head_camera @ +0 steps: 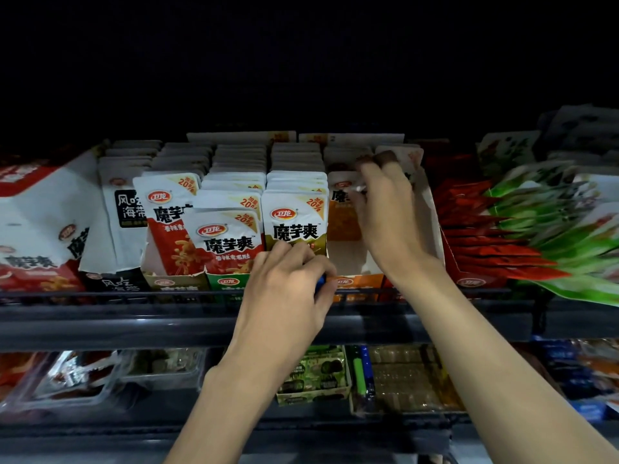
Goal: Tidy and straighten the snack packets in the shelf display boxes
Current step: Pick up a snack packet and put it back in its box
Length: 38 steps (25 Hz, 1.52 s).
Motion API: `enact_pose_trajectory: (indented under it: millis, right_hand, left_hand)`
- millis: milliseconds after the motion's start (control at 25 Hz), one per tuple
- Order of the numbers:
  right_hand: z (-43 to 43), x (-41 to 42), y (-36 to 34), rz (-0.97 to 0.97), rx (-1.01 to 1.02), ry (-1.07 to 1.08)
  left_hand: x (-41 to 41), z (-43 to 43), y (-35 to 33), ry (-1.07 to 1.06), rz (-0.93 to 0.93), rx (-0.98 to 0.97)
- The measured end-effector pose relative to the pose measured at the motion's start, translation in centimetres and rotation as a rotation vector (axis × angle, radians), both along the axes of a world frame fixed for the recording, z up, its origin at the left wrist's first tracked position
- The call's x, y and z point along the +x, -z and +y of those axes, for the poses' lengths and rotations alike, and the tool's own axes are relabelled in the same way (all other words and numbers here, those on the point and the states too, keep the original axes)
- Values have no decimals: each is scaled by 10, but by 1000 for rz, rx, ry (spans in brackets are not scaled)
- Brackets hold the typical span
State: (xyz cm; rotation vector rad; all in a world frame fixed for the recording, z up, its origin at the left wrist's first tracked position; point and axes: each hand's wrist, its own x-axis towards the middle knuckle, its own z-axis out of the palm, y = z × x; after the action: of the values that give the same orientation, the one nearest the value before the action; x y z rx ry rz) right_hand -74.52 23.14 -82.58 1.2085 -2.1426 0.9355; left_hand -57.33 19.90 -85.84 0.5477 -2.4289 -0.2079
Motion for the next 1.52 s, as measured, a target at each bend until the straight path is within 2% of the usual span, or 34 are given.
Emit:
enact_pose_trajectory:
  millis: [200, 280, 440, 680, 760, 1160, 1320, 1520]
  right_hand:
    - [4, 10, -6, 113, -44, 135]
    - [8, 12, -5, 161, -45, 114]
    - [10, 7, 4, 277, 102, 64]
    - [12, 18, -1, 222, 582, 74]
    - [12, 24, -5, 198, 675, 76]
    - [12, 31, -9, 129, 848, 74]
    - [7, 28, -9, 167, 942, 98]
    - [6, 27, -6, 160, 879, 96]
  left_hand:
    - [1, 0, 0, 2, -7, 8]
    - [1, 0, 0, 1, -5, 8]
    - [1, 0, -1, 2, -4, 11]
    - [0, 0, -1, 3, -4, 5]
    - [1, 0, -1, 3, -11, 3]
    - [3, -1, -1, 15, -19, 22]
    - [3, 0, -1, 16, -24, 27]
    - [3, -1, -1, 19, -17, 33]
